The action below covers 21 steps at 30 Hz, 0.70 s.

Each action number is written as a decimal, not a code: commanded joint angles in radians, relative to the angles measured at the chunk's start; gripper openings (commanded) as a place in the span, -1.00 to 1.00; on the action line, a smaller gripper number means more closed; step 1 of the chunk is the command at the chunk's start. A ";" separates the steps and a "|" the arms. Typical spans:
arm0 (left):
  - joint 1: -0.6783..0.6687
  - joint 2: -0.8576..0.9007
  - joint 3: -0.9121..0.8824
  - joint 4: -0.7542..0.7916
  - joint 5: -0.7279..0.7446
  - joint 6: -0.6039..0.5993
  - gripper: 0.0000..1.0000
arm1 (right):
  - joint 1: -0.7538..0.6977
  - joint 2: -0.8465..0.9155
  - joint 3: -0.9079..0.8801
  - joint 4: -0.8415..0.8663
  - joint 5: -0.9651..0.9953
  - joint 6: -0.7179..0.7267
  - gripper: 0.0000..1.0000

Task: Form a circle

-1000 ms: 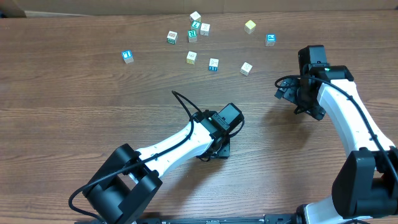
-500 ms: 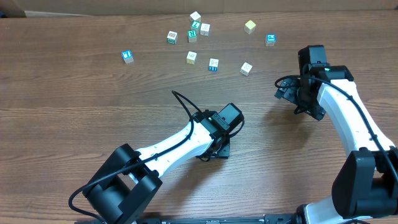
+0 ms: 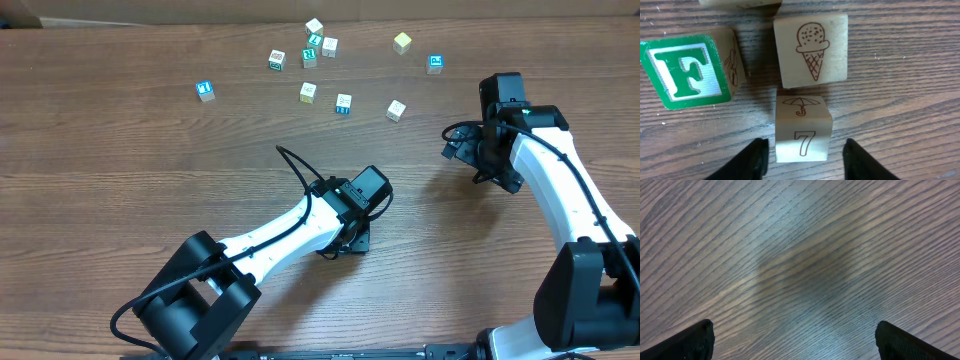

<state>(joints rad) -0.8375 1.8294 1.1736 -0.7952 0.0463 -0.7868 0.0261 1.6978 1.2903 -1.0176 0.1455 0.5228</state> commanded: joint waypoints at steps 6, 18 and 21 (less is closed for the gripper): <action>0.002 0.016 -0.008 0.003 -0.024 -0.022 -0.23 | -0.004 -0.018 0.011 0.002 0.011 0.000 1.00; 0.034 0.016 -0.008 -0.002 -0.032 -0.060 -0.27 | -0.004 -0.018 0.011 0.002 0.011 0.001 1.00; 0.035 0.016 -0.008 0.000 -0.032 -0.059 -0.28 | -0.004 -0.018 0.011 0.002 0.011 0.001 1.00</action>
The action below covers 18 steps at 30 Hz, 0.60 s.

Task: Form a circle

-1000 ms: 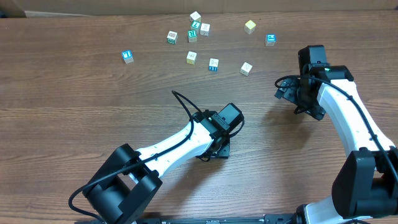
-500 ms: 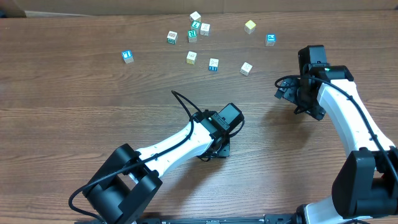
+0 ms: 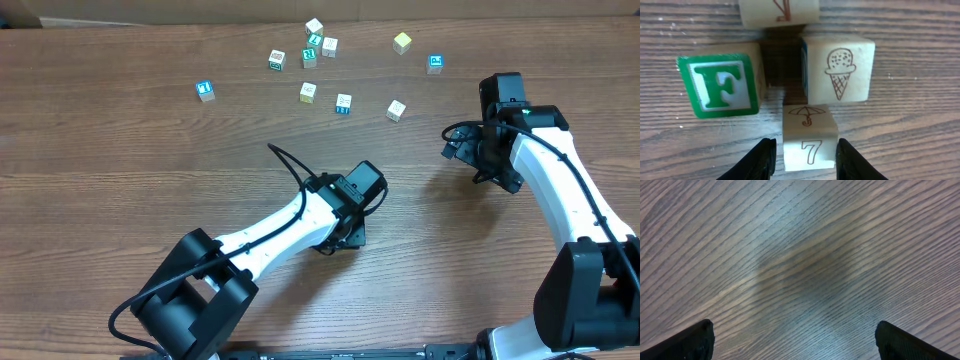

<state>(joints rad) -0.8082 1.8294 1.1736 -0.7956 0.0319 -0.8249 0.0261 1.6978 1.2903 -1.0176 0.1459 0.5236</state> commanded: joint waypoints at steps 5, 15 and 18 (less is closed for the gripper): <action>0.006 0.016 -0.008 0.000 -0.017 -0.021 -0.29 | -0.004 -0.018 0.011 0.002 0.011 0.000 1.00; 0.006 0.016 -0.008 0.005 -0.015 -0.016 -0.35 | -0.004 -0.018 0.011 0.002 0.011 0.000 1.00; 0.006 0.016 -0.008 0.004 -0.015 -0.017 -0.36 | -0.004 -0.018 0.011 0.003 0.011 0.000 1.00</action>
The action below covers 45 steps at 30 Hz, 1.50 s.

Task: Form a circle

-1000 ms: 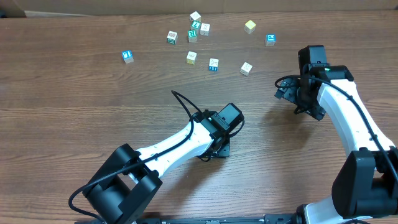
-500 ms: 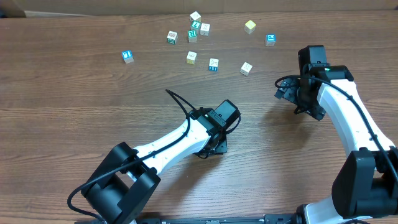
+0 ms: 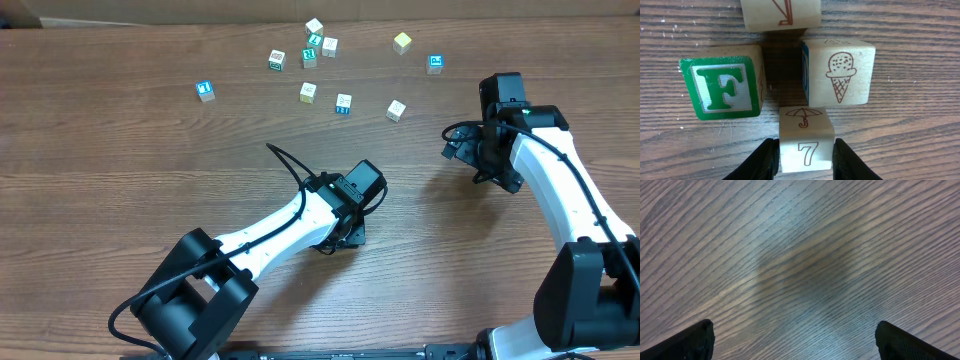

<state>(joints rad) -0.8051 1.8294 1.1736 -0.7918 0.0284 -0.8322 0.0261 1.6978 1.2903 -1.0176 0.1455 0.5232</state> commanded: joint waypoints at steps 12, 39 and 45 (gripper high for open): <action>0.003 0.016 -0.008 -0.008 -0.045 -0.060 -0.44 | -0.004 -0.018 0.011 0.002 0.011 0.000 1.00; 0.016 0.016 -0.008 0.007 -0.061 -0.073 -0.24 | -0.004 -0.018 0.011 0.002 0.011 0.000 1.00; 0.016 0.016 -0.008 0.007 -0.061 -0.073 -0.10 | -0.004 -0.018 0.011 0.002 0.011 0.000 1.00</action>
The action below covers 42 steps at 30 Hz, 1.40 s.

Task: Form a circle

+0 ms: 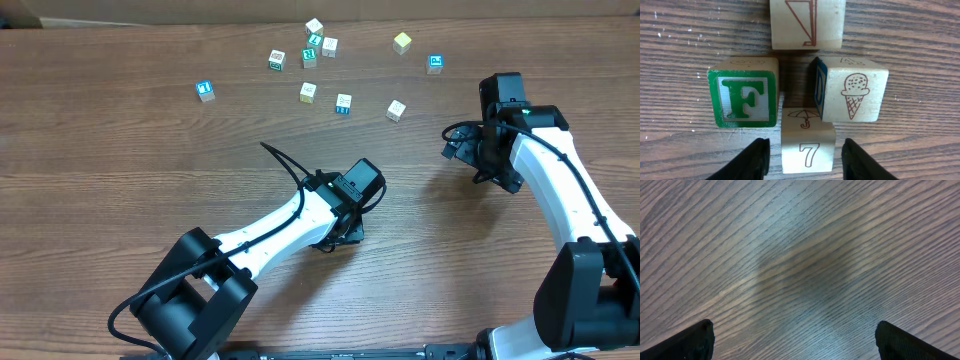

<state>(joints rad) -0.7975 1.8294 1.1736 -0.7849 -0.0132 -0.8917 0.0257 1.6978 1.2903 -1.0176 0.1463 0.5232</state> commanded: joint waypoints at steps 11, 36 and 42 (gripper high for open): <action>0.008 0.016 -0.008 0.000 -0.012 -0.006 -0.08 | -0.004 -0.018 0.011 0.002 0.010 0.000 1.00; 0.008 0.016 -0.008 -0.001 -0.012 -0.006 -0.05 | -0.004 -0.018 0.011 0.002 0.010 0.000 1.00; 0.008 0.016 -0.008 -0.006 -0.011 -0.006 -0.15 | -0.004 -0.018 0.011 0.002 0.011 0.000 1.00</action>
<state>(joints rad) -0.7975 1.8294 1.1736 -0.7856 -0.0128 -0.8917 0.0261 1.6978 1.2903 -1.0176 0.1463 0.5232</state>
